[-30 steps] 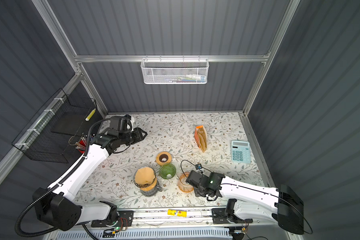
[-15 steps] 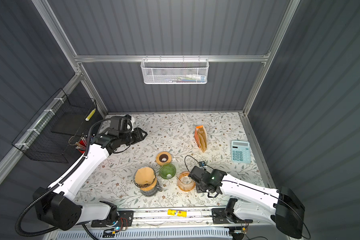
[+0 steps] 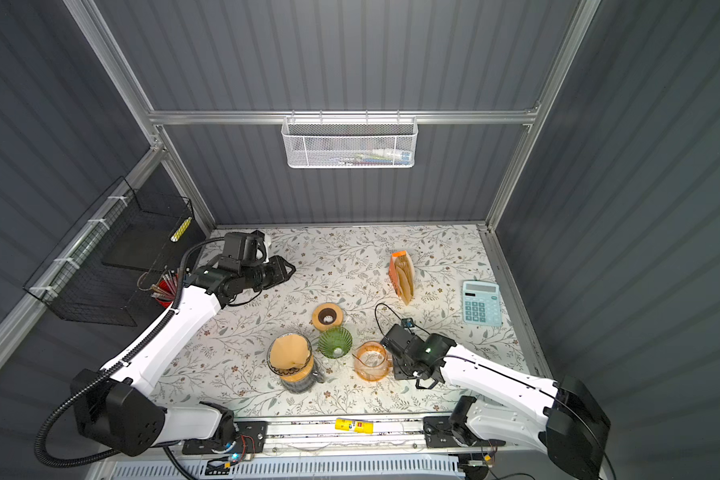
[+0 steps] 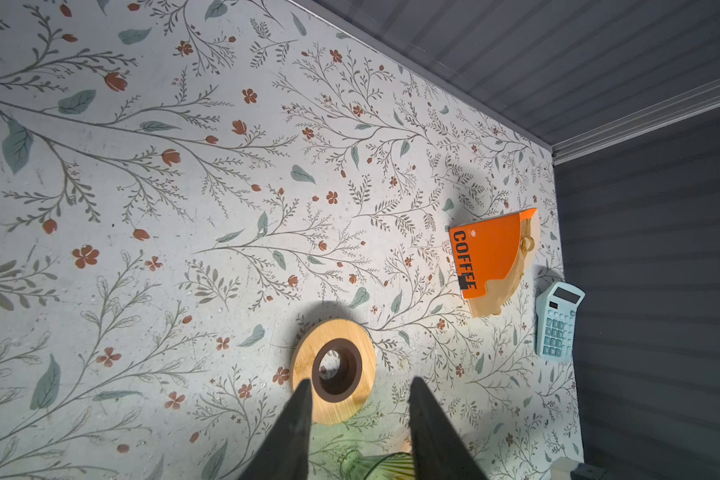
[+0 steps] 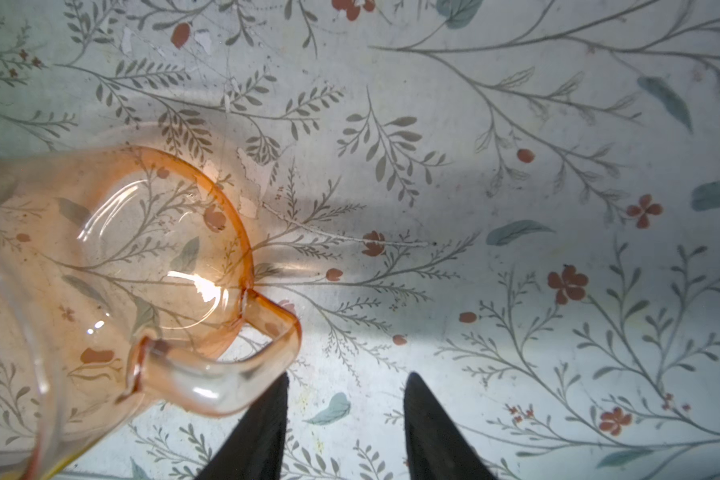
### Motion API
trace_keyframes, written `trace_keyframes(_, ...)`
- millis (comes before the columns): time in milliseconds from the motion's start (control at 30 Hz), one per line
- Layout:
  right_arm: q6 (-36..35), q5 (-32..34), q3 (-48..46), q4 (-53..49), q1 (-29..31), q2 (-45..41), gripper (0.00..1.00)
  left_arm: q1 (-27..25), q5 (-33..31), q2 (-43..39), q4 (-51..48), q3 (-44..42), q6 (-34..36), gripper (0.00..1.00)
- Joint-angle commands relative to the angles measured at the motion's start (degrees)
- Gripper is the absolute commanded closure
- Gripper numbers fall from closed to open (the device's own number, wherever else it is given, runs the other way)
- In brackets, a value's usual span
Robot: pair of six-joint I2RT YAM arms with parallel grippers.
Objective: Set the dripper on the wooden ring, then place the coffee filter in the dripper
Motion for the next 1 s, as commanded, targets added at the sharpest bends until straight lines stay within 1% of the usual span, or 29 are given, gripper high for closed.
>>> trace_keyframes(0,-1.46,-0.39,1.27,-0.01,-0.86,0.77,0.53,-0.07,-0.58,0.77,-0.77,1.91,0.95,0.60)
trace_keyframes(300,-3.18,-0.42,2.44,1.07,-2.53,1.24,0.53,-0.08,-0.23,2.03,-1.26,2.25,1.30,0.60)
trace_keyframes(500,-2.91,-1.33,3.73,-2.25,-3.10,-0.58,0.53,-0.08,0.77,4.33,-3.36,3.75,1.73,0.60)
trace_keyframes(633,-1.92,-0.09,4.87,-6.47,-3.44,-5.17,0.52,-0.08,3.11,6.84,-5.86,5.65,3.07,0.54)
trace_keyframes(767,-3.40,-0.40,6.83,-7.52,-5.59,-8.83,0.50,-0.08,5.08,10.08,-8.64,8.13,4.48,0.48)
trace_keyframes(867,-5.78,-2.09,9.18,-6.71,-8.15,-8.16,0.50,-0.08,5.34,13.29,-11.20,9.38,6.03,0.46)
trace_keyframes(900,-6.37,-2.45,9.95,-6.29,-8.66,-7.63,0.50,-0.08,5.39,14.42,-12.01,11.80,6.36,0.45)
trace_keyframes(967,-8.02,-3.41,11.45,-4.78,-9.87,-6.29,0.50,-0.26,6.31,16.91,-13.58,13.31,7.25,0.45)
